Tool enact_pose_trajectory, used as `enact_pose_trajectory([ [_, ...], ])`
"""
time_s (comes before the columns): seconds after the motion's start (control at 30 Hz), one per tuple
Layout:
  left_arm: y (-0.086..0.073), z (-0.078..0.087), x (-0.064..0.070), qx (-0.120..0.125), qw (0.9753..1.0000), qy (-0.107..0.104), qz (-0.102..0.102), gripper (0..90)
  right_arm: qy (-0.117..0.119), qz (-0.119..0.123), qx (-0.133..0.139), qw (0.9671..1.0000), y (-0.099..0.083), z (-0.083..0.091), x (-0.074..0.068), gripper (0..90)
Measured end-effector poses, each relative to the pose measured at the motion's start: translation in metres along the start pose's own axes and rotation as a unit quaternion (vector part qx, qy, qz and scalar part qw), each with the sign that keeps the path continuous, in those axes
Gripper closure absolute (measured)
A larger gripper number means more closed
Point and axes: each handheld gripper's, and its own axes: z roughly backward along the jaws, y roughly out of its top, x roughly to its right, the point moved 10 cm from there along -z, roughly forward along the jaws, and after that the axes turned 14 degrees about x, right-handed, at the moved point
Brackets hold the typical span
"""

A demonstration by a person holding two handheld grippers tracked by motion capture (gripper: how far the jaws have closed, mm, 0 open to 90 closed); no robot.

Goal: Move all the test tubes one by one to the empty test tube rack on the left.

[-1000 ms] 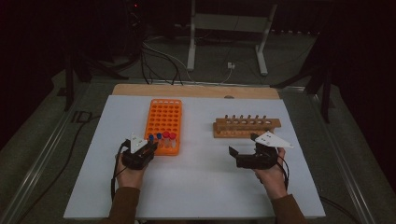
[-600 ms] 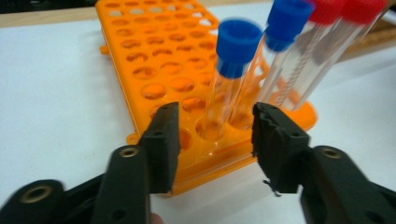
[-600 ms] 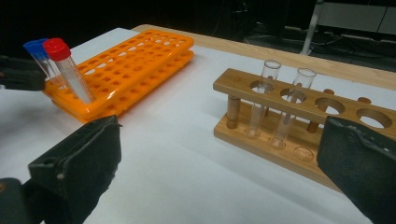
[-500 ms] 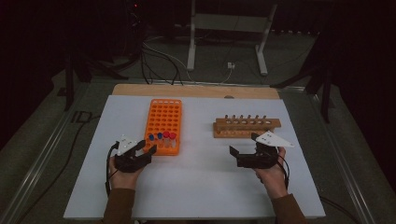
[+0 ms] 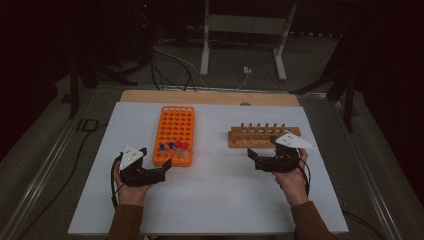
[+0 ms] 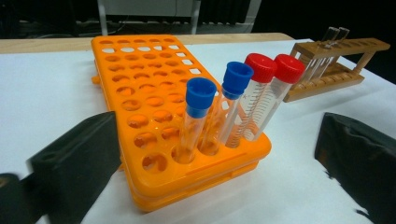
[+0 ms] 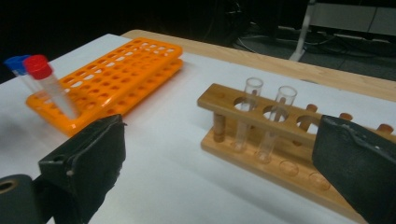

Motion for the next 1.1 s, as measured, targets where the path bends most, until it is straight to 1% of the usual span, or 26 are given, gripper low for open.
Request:
enact_pose_trajectory([
  [0.07,0.001,0.0,0.001,0.001,1.0,-0.002,0.001,0.5,-0.005,0.003,-0.004,1.0,0.002,-0.005,0.004,3.9],
  [0.17,0.001,0.0,0.001,0.002,1.0,0.0,0.003,0.5,-0.009,0.004,0.004,0.9999,0.008,-0.01,0.009,6.1],
  [0.23,0.001,0.0,0.002,0.001,1.0,0.0,0.002,0.5,-0.012,0.003,0.002,0.9999,0.009,-0.015,0.014,7.8],
  [0.3,0.001,0.0,0.003,0.002,1.0,-0.001,0.001,0.5,-0.015,0.001,-0.005,0.9999,0.009,-0.02,0.02,15.0],
  [0.37,0.001,-0.001,0.004,0.002,1.0,-0.002,-0.001,0.5,-0.025,0.002,-0.016,0.9996,0.007,-0.026,0.027,19.2],
  [0.43,0.001,-0.002,0.005,0.0,1.0,-0.001,-0.002,0.5,-0.034,0.002,-0.021,0.9992,0.005,-0.031,0.034,25.2],
  [0.53,-0.001,-0.003,0.006,-0.005,0.9999,-0.001,-0.01,0.5,-0.046,0.0,-0.019,0.9988,0.004,-0.037,0.042,35.0],
  [0.6,-0.002,-0.004,0.008,-0.007,0.9999,-0.003,-0.012,0.5,-0.054,0.004,-0.017,0.9984,0.004,-0.042,0.048,42.1],
  [0.67,-0.002,-0.005,0.009,-0.007,0.9999,-0.002,-0.013,0.5,-0.053,0.007,-0.017,0.9984,0.002,-0.047,0.051,49.1],
  [0.7,-0.002,-0.005,0.009,-0.007,0.9999,-0.002,-0.013,0.5,-0.057,0.01,-0.018,0.9982,0.001,-0.049,0.052,49.8],
  [0.73,-0.002,-0.005,0.009,-0.007,0.9999,-0.002,-0.013,0.5,-0.065,0.019,-0.02,0.9975,-0.001,-0.051,0.055,51.5],
  [0.77,-0.003,-0.005,0.009,-0.007,0.9999,-0.002,-0.013,0.5,-0.07,0.02,-0.022,0.9971,-0.003,-0.054,0.057,53.3],
  [0.8,-0.003,-0.005,0.009,-0.007,0.9999,-0.001,-0.013,0.5,-0.073,0.016,-0.024,0.9969,-0.006,-0.057,0.059,54.6],
  [0.93,-0.003,-0.005,0.008,-0.008,0.9999,0.001,-0.012,0.5,-0.076,-0.006,-0.028,0.9967,-0.015,-0.067,0.064,59.0],
  [1.0,-0.004,-0.005,0.008,-0.009,0.9999,0.0,-0.012,0.5,-0.067,-0.016,-0.028,0.9972,-0.017,-0.07,0.063,61.9],
  [1.1,-0.005,-0.006,0.008,-0.011,0.9998,0.0,-0.014,0.5,-0.059,-0.011,-0.03,0.9978,-0.02,-0.074,0.06,66.8],
])
